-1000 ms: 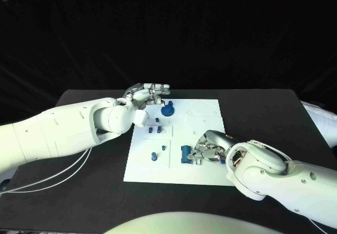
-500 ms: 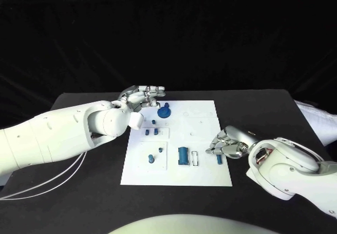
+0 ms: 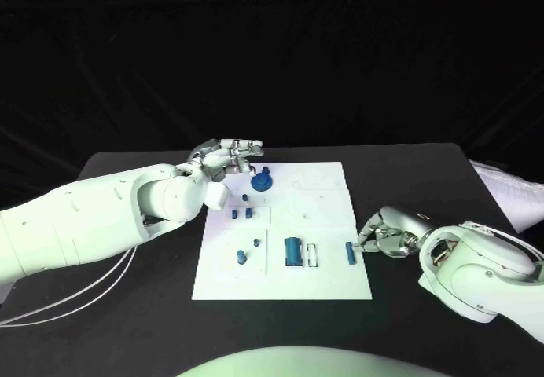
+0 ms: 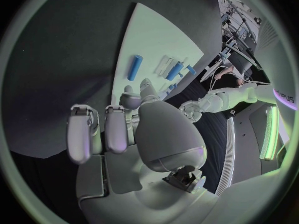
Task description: Assemble the parts on the task board
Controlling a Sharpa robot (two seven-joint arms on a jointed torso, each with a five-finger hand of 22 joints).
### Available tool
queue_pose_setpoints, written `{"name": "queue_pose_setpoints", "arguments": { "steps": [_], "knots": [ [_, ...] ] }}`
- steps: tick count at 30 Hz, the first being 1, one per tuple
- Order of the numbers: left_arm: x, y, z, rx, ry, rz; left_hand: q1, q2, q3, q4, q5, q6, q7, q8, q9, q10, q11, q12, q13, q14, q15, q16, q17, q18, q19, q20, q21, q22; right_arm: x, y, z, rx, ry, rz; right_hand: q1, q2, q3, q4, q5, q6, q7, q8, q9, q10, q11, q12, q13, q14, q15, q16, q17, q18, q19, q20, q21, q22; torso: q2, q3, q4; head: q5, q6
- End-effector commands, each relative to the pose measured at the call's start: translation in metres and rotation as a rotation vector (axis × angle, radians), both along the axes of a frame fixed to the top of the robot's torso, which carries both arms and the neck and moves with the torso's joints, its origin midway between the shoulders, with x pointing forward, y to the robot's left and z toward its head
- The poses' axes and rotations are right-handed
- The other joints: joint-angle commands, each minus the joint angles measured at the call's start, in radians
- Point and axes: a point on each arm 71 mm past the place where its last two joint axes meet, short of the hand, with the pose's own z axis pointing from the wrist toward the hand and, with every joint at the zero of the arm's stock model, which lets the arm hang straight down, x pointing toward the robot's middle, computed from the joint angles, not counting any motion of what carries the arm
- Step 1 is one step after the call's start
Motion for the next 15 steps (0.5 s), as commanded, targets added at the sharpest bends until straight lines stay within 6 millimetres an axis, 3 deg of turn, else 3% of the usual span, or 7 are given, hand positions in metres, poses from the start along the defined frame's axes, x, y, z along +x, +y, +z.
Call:
{"name": "queue_pose_setpoints", "arguments": {
  "steps": [1, 15],
  "knots": [
    [0.0, -0.002, 0.001, -0.008, -0.01, -0.018, -0.004, 0.005, -0.005, -0.004, 0.003, -0.01, 0.0, 0.006, 0.0, -0.007, -0.003, 0.005, 0.0, -0.007, -0.002, -0.004, -0.001, 0.011, -0.007, 0.001, -0.006, -0.001, 0.0, 0.001, -0.004, -0.075, -0.004, 0.016, -0.019, -0.003, -0.005, 0.008, 0.005, 0.01, -0.001, -0.005, -0.001, 0.0, 0.001, -0.006, -0.002, 0.046, 0.006, 0.001, 0.002, -0.005, -0.005, 0.003, -0.005, 0.042, 0.0, -0.0004, 0.0014, 0.0, -0.001],
    [0.0, -0.002, 0.001, -0.008, -0.009, -0.02, -0.004, 0.005, -0.005, -0.004, 0.003, -0.01, 0.0, 0.006, 0.0, -0.007, -0.003, 0.005, 0.0, -0.007, -0.002, -0.004, -0.001, 0.011, -0.007, 0.001, -0.006, -0.001, 0.0, 0.016, -0.019, -0.094, 0.017, 0.038, -0.03, -0.005, -0.01, 0.017, 0.004, 0.014, -0.002, -0.008, -0.001, 0.003, 0.001, -0.006, -0.001, 0.046, 0.005, 0.0, 0.001, -0.005, -0.005, 0.003, -0.005, 0.042, 0.001, -0.0005, 0.0012, 0.003, -0.005]
  ]
}}
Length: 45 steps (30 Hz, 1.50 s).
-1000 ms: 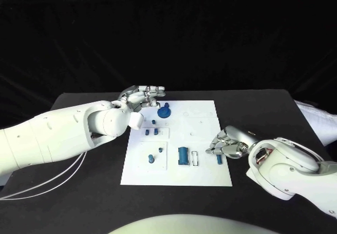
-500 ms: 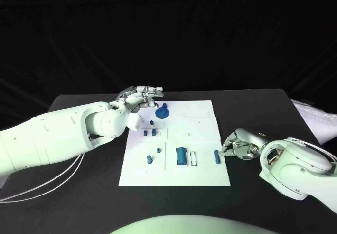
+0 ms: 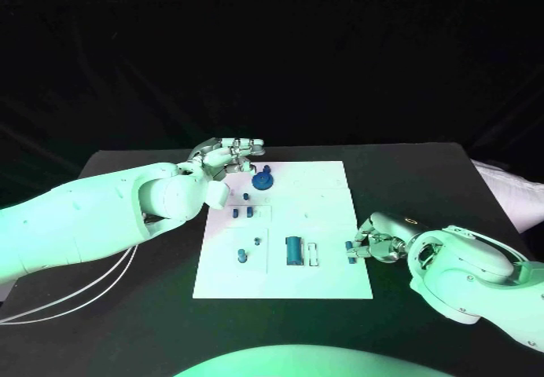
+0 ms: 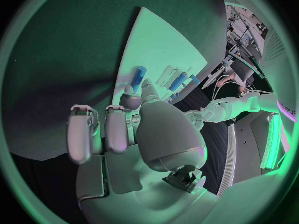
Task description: Assemble the parts on the task board
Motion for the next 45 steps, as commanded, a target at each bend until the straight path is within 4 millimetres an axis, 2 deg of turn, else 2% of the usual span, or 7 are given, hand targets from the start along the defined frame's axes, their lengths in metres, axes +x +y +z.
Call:
{"name": "queue_pose_setpoints", "arguments": {
  "steps": [1, 8, 13, 17, 29, 38, 45],
  "knots": [
    [0.0, -0.002, 0.001, -0.008, -0.008, -0.02, -0.004, 0.005, -0.005, -0.004, 0.003, -0.01, 0.0, 0.006, 0.0, -0.007, -0.002, 0.005, 0.0, -0.007, -0.002, -0.004, -0.001, 0.011, -0.007, 0.001, -0.006, -0.001, 0.0, 0.002, -0.003, -0.047, -0.001, 0.018, -0.011, 0.0, -0.001, 0.008, 0.004, 0.007, -0.003, -0.004, -0.001, 0.003, 0.001, -0.006, 0.0, 0.046, 0.006, 0.0, 0.0, -0.005, -0.005, 0.003, -0.005, 0.041, 0.0, -0.0002, 0.0001, 0.001, -0.002],
    [0.0, -0.003, 0.001, -0.008, -0.007, -0.02, -0.004, 0.005, -0.005, -0.004, 0.003, -0.01, 0.0, 0.006, 0.0, -0.007, -0.002, 0.005, 0.0, -0.007, -0.002, -0.004, -0.001, 0.011, -0.007, 0.001, -0.006, -0.001, 0.002, 0.005, -0.006, -0.16, -0.028, 0.079, 0.005, -0.005, 0.003, -0.001, -0.008, 0.012, -0.005, -0.006, -0.001, 0.002, -0.002, -0.011, -0.004, 0.045, 0.004, -0.005, -0.004, -0.004, -0.007, 0.002, -0.008, 0.038, 0.0, -0.001, -0.0009, 0.0, -0.005],
    [0.0, -0.003, 0.001, -0.008, -0.007, -0.021, -0.004, 0.005, -0.005, -0.004, 0.003, -0.01, 0.0, 0.006, 0.0, -0.007, -0.002, 0.005, 0.0, -0.007, -0.002, -0.004, -0.001, 0.011, -0.007, 0.001, -0.006, -0.001, 0.003, 0.012, -0.01, -0.252, -0.047, 0.137, 0.053, -0.007, 0.022, -0.032, -0.088, 0.021, -0.008, -0.01, 0.0, 0.002, -0.005, -0.019, -0.007, 0.045, 0.001, -0.008, -0.005, -0.004, -0.008, -0.001, -0.01, 0.037, -0.001, -0.0006, -0.0007, -0.001, -0.006],
    [0.0, -0.003, 0.001, -0.008, -0.007, -0.022, -0.004, 0.005, -0.005, -0.004, 0.003, -0.01, 0.0, 0.006, 0.0, -0.007, -0.002, 0.005, 0.0, -0.007, -0.002, -0.004, -0.001, 0.011, -0.007, 0.001, -0.006, -0.001, 0.002, 0.019, -0.015, -0.297, -0.048, 0.175, 0.079, -0.009, 0.035, -0.051, -0.108, 0.026, -0.009, -0.013, 0.0, 0.002, -0.006, -0.024, -0.011, 0.045, 0.0, -0.009, -0.004, -0.004, -0.007, -0.002, -0.01, 0.039, 0.0, -0.0001, 0.001, -0.003, -0.006],
    [0.0, -0.003, 0.001, -0.008, -0.006, -0.021, -0.004, 0.005, -0.005, -0.004, 0.003, -0.01, 0.0, 0.006, 0.0, -0.007, -0.002, 0.005, 0.0, -0.007, -0.002, -0.004, -0.001, 0.011, -0.007, 0.001, -0.006, -0.001, 0.0, 0.025, -0.023, -0.335, -0.028, 0.204, 0.084, -0.007, 0.041, -0.055, -0.106, 0.029, -0.009, -0.014, 0.0, 0.001, -0.007, -0.028, -0.013, 0.045, 0.0, -0.011, -0.005, -0.004, -0.008, -0.003, -0.011, 0.037, -0.001, -0.0003, -0.0006, 0.0, -0.009],
    [0.0, -0.003, 0.001, -0.008, -0.006, -0.022, -0.004, 0.005, -0.005, -0.004, 0.003, -0.01, 0.0, 0.006, 0.0, -0.007, -0.002, 0.005, 0.0, -0.007, -0.002, -0.004, -0.001, 0.011, -0.007, 0.001, -0.006, -0.001, -0.001, 0.029, -0.017, -0.252, -0.076, 0.176, 0.178, 0.063, 0.161, -0.121, -0.136, 0.046, -0.021, -0.02, 0.0, 0.011, -0.019, -0.022, -0.004, 0.05, -0.011, -0.001, 0.013, -0.008, 0.005, -0.013, 0.0, 0.055, -0.001, 0.0006, 0.0009, -0.001, -0.009],
    [0.001, -0.004, 0.0, -0.008, -0.005, -0.023, -0.004, 0.005, -0.005, -0.004, 0.003, -0.01, 0.0, 0.006, 0.0, -0.007, -0.002, 0.005, 0.0, -0.007, -0.002, -0.004, -0.001, 0.011, -0.007, 0.001, -0.006, -0.001, -0.004, 0.031, -0.011, -0.093, -0.067, 0.102, 0.133, 0.072, 0.236, -0.112, -0.113, 0.042, -0.019, -0.03, 0.0, 0.023, -0.018, -0.017, 0.001, 0.052, -0.009, 0.003, 0.021, -0.01, 0.01, -0.013, 0.004, 0.061, -0.001, 0.0006, 0.0007, 0.0, -0.009]
  ]
}}
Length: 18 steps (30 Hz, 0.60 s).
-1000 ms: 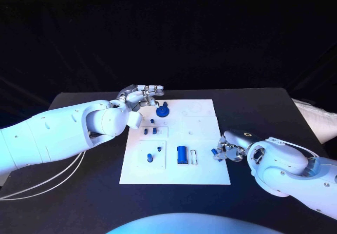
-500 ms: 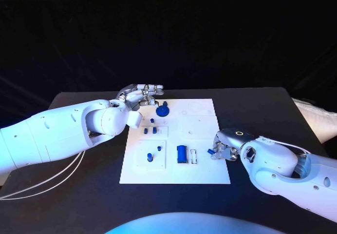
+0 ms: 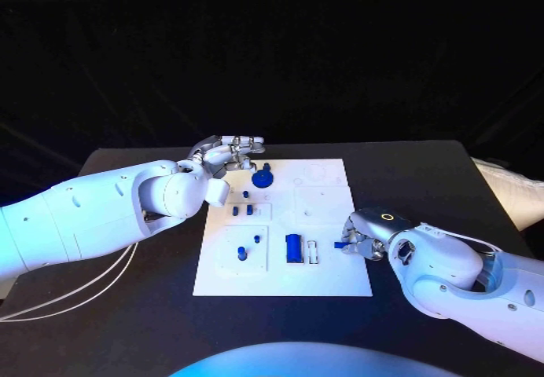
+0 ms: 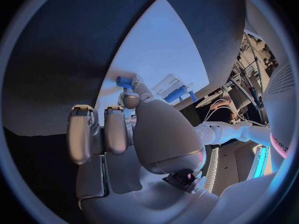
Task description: Assemble the parts on the task board
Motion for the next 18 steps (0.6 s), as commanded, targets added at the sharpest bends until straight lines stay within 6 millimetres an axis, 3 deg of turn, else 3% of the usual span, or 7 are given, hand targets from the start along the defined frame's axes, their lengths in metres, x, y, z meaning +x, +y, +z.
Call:
{"name": "queue_pose_setpoints", "arguments": {
  "steps": [1, 4, 11, 18],
  "knots": [
    [0.0, -0.003, 0.001, -0.008, -0.007, -0.019, -0.003, 0.006, -0.006, -0.006, 0.003, -0.011, 0.0, 0.008, 0.0, -0.01, -0.002, 0.009, 0.0, -0.008, -0.002, -0.004, -0.003, 0.011, -0.007, 0.001, -0.007, -0.002, -0.006, -0.002, -0.007, 0.116, 0.086, -0.081, -0.027, 0.024, 0.048, 0.003, 0.037, 0.007, -0.002, -0.005, 0.002, 0.018, -0.005, 0.004, 0.002, 0.052, -0.002, 0.008, 0.004, -0.01, 0.008, -0.003, 0.007, 0.063, 0.0, -0.0003, -0.0006, 0.002, -0.001],
    [0.0, -0.003, 0.001, -0.008, -0.007, -0.019, -0.003, 0.006, -0.006, -0.006, 0.003, -0.011, 0.0, 0.008, 0.0, -0.01, -0.002, 0.009, 0.0, -0.008, -0.002, -0.004, -0.003, 0.011, -0.007, 0.001, -0.007, -0.002, -0.007, -0.001, -0.005, 0.184, 0.11, -0.112, -0.08, 0.008, 0.075, 0.038, 0.07, 0.009, -0.004, -0.01, 0.0, 0.021, -0.006, 0.006, 0.005, 0.052, -0.002, 0.009, 0.007, -0.01, 0.009, -0.002, 0.007, 0.064, 0.001, -0.0002, -0.0005, 0.002, -0.001],
    [0.0, -0.004, 0.001, -0.009, -0.006, -0.021, -0.003, 0.006, -0.006, -0.006, 0.003, -0.011, 0.0, 0.008, 0.0, -0.01, -0.002, 0.009, 0.0, -0.008, -0.002, -0.004, -0.003, 0.011, -0.007, 0.001, -0.007, -0.002, -0.009, 0.004, -0.004, 0.276, 0.173, -0.151, -0.166, -0.08, 0.181, 0.088, 0.074, 0.022, -0.005, -0.019, -0.001, 0.031, -0.007, 0.02, 0.02, 0.054, -0.003, 0.014, 0.016, -0.011, 0.011, -0.002, 0.009, 0.068, 0.0, -0.0006, 0.0002, 0.003, -0.002],
    [0.0, -0.005, 0.001, -0.01, -0.006, -0.025, -0.003, 0.006, -0.006, -0.006, 0.003, -0.011, 0.0, 0.008, 0.0, -0.01, -0.002, 0.009, 0.0, -0.008, -0.002, -0.004, -0.003, 0.011, -0.007, 0.001, -0.007, -0.002, -0.01, 0.012, -0.006, 0.314, 0.226, -0.158, -0.2, -0.122, 0.254, 0.105, 0.076, 0.033, -0.005, -0.019, 0.003, 0.041, -0.007, 0.042, 0.041, 0.057, -0.004, 0.021, 0.026, -0.012, 0.015, -0.004, 0.013, 0.074, 0.0, -0.0013, -0.0003, 0.002, -0.003]
  ]
}}
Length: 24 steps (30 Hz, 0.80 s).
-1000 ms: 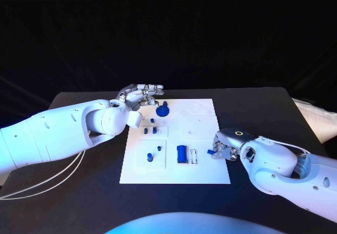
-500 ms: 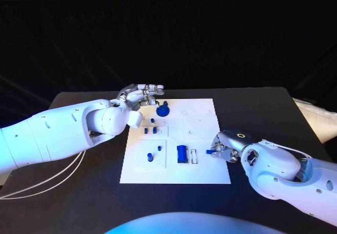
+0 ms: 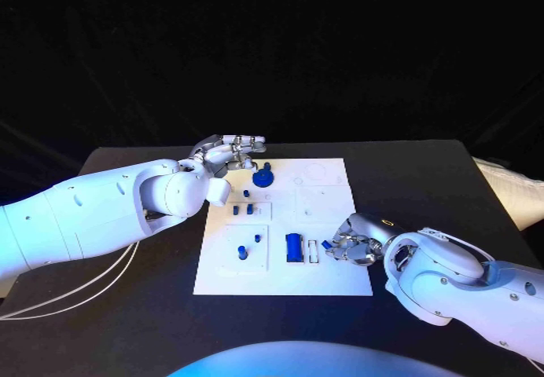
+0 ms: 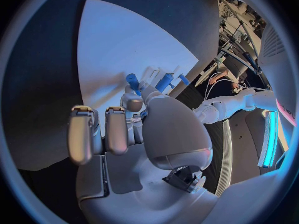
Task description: Assemble the parts on the task board
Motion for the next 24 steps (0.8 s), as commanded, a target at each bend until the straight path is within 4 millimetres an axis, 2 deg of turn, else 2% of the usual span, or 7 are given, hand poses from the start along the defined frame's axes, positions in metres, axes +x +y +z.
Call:
{"name": "queue_pose_setpoints", "arguments": {
  "steps": [1, 4, 8, 13, 24],
  "knots": [
    [0.0, -0.003, 0.001, -0.01, -0.006, -0.022, -0.003, 0.006, -0.002, -0.001, 0.003, -0.004, 0.0, 0.004, 0.0, -0.006, 0.001, 0.003, 0.0, -0.003, 0.0, -0.004, -0.001, 0.011, -0.007, 0.001, -0.007, -0.002, -0.001, 0.003, -0.002, 0.055, 0.055, -0.027, -0.01, -0.018, 0.015, 0.008, 0.004, 0.008, 0.0, -0.004, 0.001, 0.01, 0.001, 0.007, 0.005, 0.057, -0.003, 0.006, 0.004, -0.012, 0.006, 0.0, 0.005, 0.076, 0.0, -0.0002, 0.0, 0.001, 0.0],
    [0.0, -0.003, 0.001, -0.01, -0.006, -0.022, -0.002, 0.007, -0.001, -0.003, 0.003, -0.005, 0.0, 0.004, 0.0, -0.007, 0.001, 0.004, 0.0, -0.004, 0.0, -0.004, -0.001, 0.011, -0.008, 0.001, -0.007, -0.002, -0.001, 0.007, -0.004, 0.06, 0.073, -0.025, -0.035, -0.031, 0.023, 0.021, 0.029, 0.012, 0.0, -0.003, 0.003, 0.015, 0.002, 0.015, 0.012, 0.058, -0.002, 0.009, 0.009, -0.013, 0.008, 0.0, 0.008, 0.079, 0.0, -0.0002, -0.0008, 0.001, 0.0],
    [-0.001, -0.004, 0.001, -0.01, -0.005, -0.024, -0.002, 0.007, -0.001, -0.003, 0.003, -0.005, 0.0, 0.004, 0.0, -0.007, 0.001, 0.004, 0.0, -0.004, 0.0, -0.004, -0.002, 0.011, -0.008, 0.001, -0.007, -0.002, 0.0, 0.01, -0.005, 0.067, 0.084, -0.025, -0.047, -0.038, 0.033, 0.026, 0.044, 0.02, -0.003, 0.0, 0.007, 0.028, -0.001, 0.043, 0.033, 0.062, -0.004, 0.022, 0.026, -0.017, 0.019, 0.0, 0.019, 0.097, 0.0, -0.0003, 0.0009, -0.002, -0.001],
    [-0.001, -0.004, 0.001, -0.01, -0.004, -0.025, -0.002, 0.007, -0.001, -0.003, 0.003, -0.005, 0.0, 0.004, 0.0, -0.007, 0.001, 0.004, 0.0, -0.004, 0.0, -0.004, -0.002, 0.011, -0.008, 0.001, -0.007, -0.002, 0.001, 0.013, -0.005, 0.083, 0.079, -0.037, -0.066, -0.048, 0.036, 0.034, 0.064, 0.024, -0.005, 0.003, 0.012, 0.035, -0.002, 0.054, 0.042, 0.062, -0.005, 0.024, 0.027, -0.018, 0.021, -0.002, 0.021, 0.099, 0.0, -0.0002, 0.0004, 0.001, -0.002],
    [-0.001, -0.005, 0.001, -0.012, -0.002, -0.031, -0.003, 0.007, -0.002, -0.002, 0.003, -0.005, 0.0, 0.005, 0.0, -0.007, 0.002, 0.005, -0.001, -0.004, 0.0, -0.004, -0.002, 0.011, -0.008, 0.001, -0.007, -0.002, 0.001, 0.018, -0.006, 0.085, 0.09, -0.026, -0.105, -0.046, 0.033, 0.061, 0.085, 0.029, -0.005, 0.005, 0.019, 0.039, -0.002, 0.062, 0.051, 0.062, -0.005, 0.026, 0.03, -0.018, 0.021, -0.002, 0.022, 0.101, 0.0, 0.0001, -0.0001, 0.005, -0.003]
  ]
}}
